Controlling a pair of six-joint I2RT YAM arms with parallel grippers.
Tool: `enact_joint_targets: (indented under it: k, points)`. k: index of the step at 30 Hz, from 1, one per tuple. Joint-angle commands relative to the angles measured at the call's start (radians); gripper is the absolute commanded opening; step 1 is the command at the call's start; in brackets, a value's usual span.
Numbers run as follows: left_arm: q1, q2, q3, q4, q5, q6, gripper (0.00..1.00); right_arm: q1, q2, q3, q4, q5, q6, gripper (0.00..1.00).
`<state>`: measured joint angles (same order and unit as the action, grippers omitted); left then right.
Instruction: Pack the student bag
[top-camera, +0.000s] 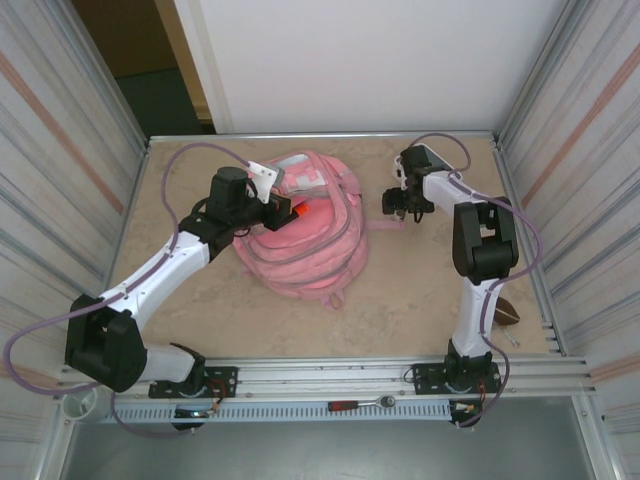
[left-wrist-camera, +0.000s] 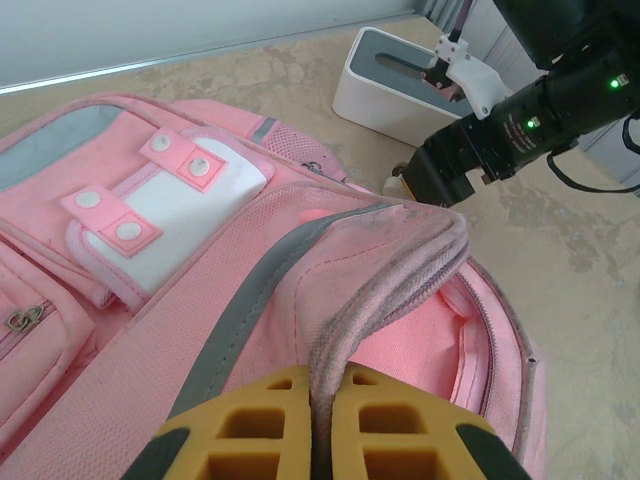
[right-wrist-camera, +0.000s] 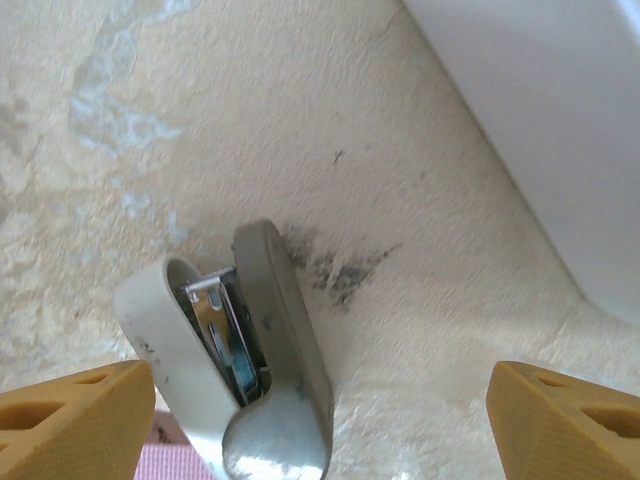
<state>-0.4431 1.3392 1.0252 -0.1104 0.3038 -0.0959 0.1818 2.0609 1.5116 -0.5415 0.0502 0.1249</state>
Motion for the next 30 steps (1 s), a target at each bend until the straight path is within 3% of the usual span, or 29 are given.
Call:
enact_joint_targets:
  k: [1,9,18,22,30]
  points:
    - [0.006,-0.033,0.012,0.038,0.003,0.011,0.0,-0.01,0.043,0.043,-0.04,-0.029,-0.011,0.84]
    - [0.006,-0.03,0.013,0.034,0.003,0.017,0.0,-0.01,0.083,0.095,-0.078,-0.058,-0.014,0.73]
    - [0.006,-0.031,0.016,0.025,0.006,0.021,0.0,-0.008,0.087,0.132,-0.121,-0.084,-0.012,0.38]
    - [0.006,-0.033,0.017,0.018,0.001,0.023,0.0,0.006,-0.062,0.053,-0.084,-0.114,0.009,0.36]
    - [0.013,-0.047,-0.001,0.065,-0.016,-0.023,0.0,0.131,-0.49,-0.261,0.149,-0.378,0.118,0.37]
